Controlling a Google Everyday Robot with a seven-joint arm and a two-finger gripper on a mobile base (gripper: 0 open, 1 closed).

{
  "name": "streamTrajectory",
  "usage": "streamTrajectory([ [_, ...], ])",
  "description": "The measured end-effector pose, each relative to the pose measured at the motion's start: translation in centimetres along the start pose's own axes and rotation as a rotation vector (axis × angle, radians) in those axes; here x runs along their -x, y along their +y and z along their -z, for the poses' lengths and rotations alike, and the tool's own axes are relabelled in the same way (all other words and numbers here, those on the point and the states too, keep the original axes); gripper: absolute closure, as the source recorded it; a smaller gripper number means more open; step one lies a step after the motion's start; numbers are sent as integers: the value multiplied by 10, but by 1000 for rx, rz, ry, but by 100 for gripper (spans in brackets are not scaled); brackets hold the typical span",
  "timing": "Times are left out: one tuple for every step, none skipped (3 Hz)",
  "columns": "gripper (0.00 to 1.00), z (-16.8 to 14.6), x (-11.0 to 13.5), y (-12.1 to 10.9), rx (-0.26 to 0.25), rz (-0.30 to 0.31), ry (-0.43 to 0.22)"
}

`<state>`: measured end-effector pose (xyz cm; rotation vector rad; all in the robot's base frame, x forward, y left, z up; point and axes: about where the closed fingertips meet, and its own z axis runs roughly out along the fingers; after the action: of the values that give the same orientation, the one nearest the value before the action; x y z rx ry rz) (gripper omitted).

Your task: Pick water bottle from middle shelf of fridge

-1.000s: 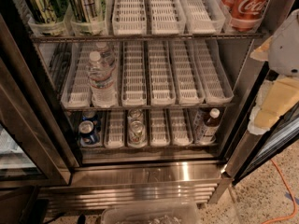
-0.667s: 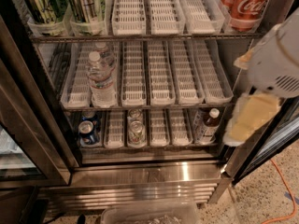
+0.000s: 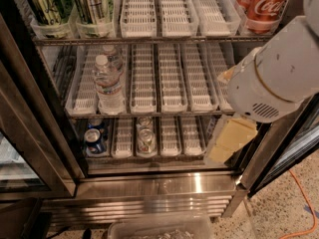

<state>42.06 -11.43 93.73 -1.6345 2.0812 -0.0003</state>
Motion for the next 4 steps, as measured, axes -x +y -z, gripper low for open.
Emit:
streamTrajectory([
  [0, -15, 14, 16, 17, -14, -72],
  [0, -54, 53, 41, 60, -22, -223],
  [0, -81, 93, 53, 77, -72, -375],
  [0, -99, 130, 62, 94, -125, -499],
])
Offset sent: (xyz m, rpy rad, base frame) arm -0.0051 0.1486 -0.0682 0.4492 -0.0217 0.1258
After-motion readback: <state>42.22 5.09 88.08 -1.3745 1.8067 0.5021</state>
